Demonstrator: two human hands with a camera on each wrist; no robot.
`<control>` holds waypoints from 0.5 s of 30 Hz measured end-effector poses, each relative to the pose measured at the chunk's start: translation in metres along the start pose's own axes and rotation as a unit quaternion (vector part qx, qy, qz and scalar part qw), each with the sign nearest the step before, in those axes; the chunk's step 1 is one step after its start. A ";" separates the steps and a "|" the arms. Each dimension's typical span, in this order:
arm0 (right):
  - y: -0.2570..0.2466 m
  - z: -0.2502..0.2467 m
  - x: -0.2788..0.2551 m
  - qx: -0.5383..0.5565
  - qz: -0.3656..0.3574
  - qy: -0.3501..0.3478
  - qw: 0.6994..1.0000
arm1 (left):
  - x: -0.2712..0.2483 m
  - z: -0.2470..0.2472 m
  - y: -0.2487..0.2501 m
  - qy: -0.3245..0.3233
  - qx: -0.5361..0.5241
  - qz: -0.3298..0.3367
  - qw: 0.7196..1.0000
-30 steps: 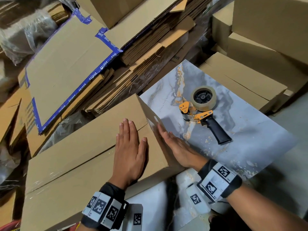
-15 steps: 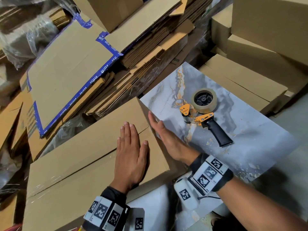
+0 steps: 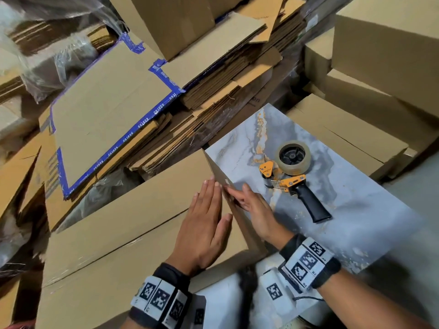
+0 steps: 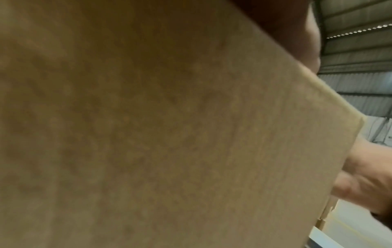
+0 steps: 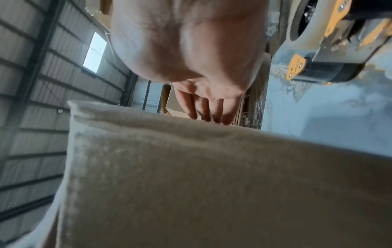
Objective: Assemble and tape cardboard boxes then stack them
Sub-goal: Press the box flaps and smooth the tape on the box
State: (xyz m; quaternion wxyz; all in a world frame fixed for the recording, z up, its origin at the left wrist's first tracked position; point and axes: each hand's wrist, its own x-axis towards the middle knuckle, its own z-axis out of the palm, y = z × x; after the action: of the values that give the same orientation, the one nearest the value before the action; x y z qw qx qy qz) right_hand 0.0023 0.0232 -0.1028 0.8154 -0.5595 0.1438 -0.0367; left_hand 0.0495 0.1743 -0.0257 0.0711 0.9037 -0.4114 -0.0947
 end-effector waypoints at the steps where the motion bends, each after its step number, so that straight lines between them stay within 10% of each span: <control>1: -0.001 -0.002 -0.001 -0.007 0.001 -0.001 1.000 | 0.000 0.001 0.002 0.001 0.004 -0.029 1.000; 10: -0.042 -0.012 0.008 -0.081 -0.005 -0.008 0.997 | 0.008 0.013 0.037 0.022 0.026 -0.327 0.944; 15: -0.060 -0.013 0.038 -0.257 0.029 -0.095 0.961 | -0.002 0.014 0.031 0.050 -0.033 -0.307 0.950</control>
State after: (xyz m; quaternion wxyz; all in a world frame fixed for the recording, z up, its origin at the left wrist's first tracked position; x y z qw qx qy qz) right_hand 0.0411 -0.0191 -0.0592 0.6548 -0.7467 0.0865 0.0782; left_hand 0.0221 0.1548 -0.0331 0.0893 0.9871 -0.1064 -0.0799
